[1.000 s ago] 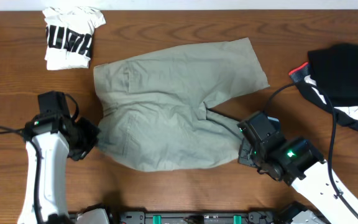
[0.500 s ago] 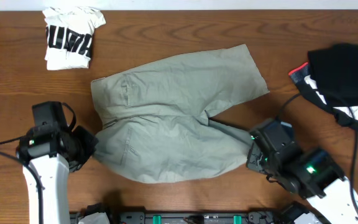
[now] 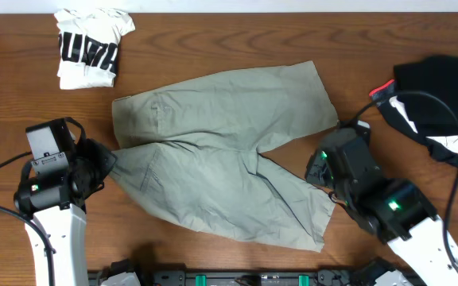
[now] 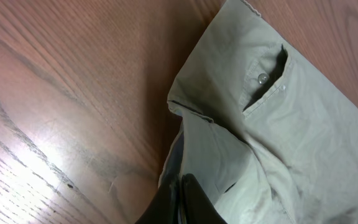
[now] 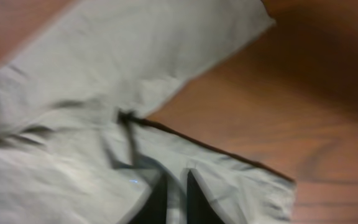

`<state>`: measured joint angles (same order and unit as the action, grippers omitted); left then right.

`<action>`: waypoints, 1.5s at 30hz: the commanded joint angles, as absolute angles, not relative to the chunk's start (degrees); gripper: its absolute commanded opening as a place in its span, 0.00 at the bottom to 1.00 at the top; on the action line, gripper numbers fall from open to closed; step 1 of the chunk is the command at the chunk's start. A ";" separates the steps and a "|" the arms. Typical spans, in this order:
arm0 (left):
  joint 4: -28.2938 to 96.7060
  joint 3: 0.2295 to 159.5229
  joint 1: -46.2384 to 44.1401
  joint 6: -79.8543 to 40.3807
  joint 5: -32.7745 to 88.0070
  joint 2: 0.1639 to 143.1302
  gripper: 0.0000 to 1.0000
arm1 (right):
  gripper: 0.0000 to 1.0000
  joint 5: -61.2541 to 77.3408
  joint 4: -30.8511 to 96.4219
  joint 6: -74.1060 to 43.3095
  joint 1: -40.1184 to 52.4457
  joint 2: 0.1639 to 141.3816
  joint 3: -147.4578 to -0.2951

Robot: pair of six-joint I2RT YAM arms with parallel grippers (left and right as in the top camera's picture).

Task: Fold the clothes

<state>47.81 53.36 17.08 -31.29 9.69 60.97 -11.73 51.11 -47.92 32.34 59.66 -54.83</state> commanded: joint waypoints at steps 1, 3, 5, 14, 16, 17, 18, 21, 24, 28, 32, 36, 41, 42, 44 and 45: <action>47.94 54.72 17.06 -30.70 8.73 60.60 0.06 | 0.31 -10.33 54.33 -45.76 31.66 62.43 -55.86; 48.12 54.72 17.06 -30.50 8.49 60.60 0.06 | 0.43 -8.47 57.84 -45.76 31.68 64.05 -55.86; 48.12 54.72 17.06 -30.50 8.47 60.62 0.06 | 0.46 -6.22 61.52 -45.78 31.66 65.52 -55.83; 48.29 54.72 17.06 -30.50 8.32 60.62 0.06 | 0.46 -2.22 77.56 -52.12 31.68 66.92 -55.59; 48.56 54.72 17.06 -30.50 8.32 60.62 0.06 | 0.46 0.86 78.81 -52.12 32.14 66.92 -54.76; 48.60 54.72 17.06 -30.50 8.32 60.64 0.06 | 0.46 2.04 78.85 -52.12 32.53 66.92 -54.28; 48.62 54.72 17.06 -30.50 8.32 60.66 0.06 | 0.46 2.72 78.78 -52.12 33.04 66.92 -53.74; 48.62 54.72 17.06 -30.52 8.34 60.82 0.06 | 0.47 3.46 77.73 -53.58 35.29 66.92 -51.24; 48.95 54.72 17.06 -30.52 8.34 61.08 0.06 | 0.48 3.75 75.50 -56.47 37.26 66.92 -48.42; 49.19 54.70 17.06 -30.50 8.34 61.39 0.06 | 0.49 8.05 68.25 -57.25 39.66 66.92 -43.55; 49.19 54.70 17.06 -30.50 8.34 61.52 0.06 | 0.48 9.06 63.53 -60.16 40.91 66.94 -38.06; 49.19 54.70 17.06 -30.50 8.34 61.52 0.06 | 0.47 9.06 62.57 -62.65 40.91 66.94 -34.33; 49.19 54.70 17.06 -30.50 8.34 61.52 0.06 | 0.47 8.71 62.54 -64.66 40.91 66.94 -31.86; 49.19 54.70 17.06 -30.52 8.34 61.52 0.06 | 0.47 8.40 62.52 -64.66 40.91 66.94 -31.64; 49.17 54.70 17.06 -30.52 8.34 61.54 0.06 | 0.48 7.62 62.19 -64.66 40.91 66.94 -31.14; 49.17 54.70 17.06 -30.52 8.34 61.54 0.06 | 0.49 7.53 61.65 -64.66 40.91 66.94 -30.72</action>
<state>49.08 53.36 17.08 -31.11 9.43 61.41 8.51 62.24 -62.92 40.42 67.02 -31.68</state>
